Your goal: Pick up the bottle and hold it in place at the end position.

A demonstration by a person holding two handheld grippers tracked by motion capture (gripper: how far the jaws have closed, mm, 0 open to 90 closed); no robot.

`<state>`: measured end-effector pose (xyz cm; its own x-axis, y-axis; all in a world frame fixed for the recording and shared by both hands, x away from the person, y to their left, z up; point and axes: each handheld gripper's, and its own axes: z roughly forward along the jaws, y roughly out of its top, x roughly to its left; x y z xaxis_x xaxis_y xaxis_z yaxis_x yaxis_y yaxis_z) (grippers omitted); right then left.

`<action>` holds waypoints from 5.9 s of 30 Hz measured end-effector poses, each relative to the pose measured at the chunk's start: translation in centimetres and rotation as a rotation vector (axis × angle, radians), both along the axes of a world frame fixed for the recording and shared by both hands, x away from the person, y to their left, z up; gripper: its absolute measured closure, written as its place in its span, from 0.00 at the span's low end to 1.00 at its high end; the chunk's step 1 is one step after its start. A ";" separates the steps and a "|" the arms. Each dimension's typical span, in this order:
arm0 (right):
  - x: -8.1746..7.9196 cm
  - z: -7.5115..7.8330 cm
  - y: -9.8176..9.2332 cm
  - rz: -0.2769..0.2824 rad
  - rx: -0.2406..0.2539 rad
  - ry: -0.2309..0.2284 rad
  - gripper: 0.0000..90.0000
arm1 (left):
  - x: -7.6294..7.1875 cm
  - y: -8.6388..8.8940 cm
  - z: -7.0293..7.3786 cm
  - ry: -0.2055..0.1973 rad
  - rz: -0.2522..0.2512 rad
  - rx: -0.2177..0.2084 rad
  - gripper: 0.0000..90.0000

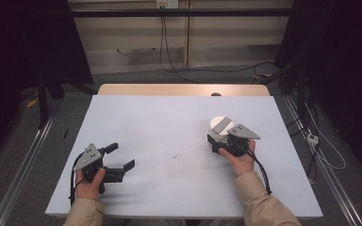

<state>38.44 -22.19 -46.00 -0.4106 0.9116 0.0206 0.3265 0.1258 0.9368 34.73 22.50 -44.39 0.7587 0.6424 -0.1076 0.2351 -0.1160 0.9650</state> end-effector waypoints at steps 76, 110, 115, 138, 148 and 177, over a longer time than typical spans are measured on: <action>2.9 1.4 5.3 0.135 0.004 -0.016 0.20 | 0.1 0.0 0.0 0.000 -0.002 0.005 0.05; 3.8 1.1 7.2 0.182 -0.001 -0.008 0.20 | 0.1 0.0 -0.1 0.003 -0.004 0.014 0.05; 3.9 1.0 7.4 0.187 -0.001 -0.008 0.20 | 0.1 0.0 -0.1 0.004 -0.002 0.012 0.05; 4.1 0.7 8.0 0.204 0.005 -0.001 0.20 | 0.1 -0.1 -0.1 0.007 -0.001 0.015 0.05; 4.3 0.5 8.6 0.214 0.001 -0.005 0.20 | 0.2 -0.1 -0.2 0.007 -0.005 0.024 0.05; 4.0 -0.1 9.1 0.249 -0.016 -0.014 0.21 | 0.9 -1.7 0.4 0.042 0.010 -0.002 0.05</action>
<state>42.48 -13.10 -46.08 -0.6227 0.7824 -0.0003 0.2707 0.2158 0.9382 35.68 20.76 -43.97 0.7472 0.6496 -0.1402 0.2764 -0.1120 0.9545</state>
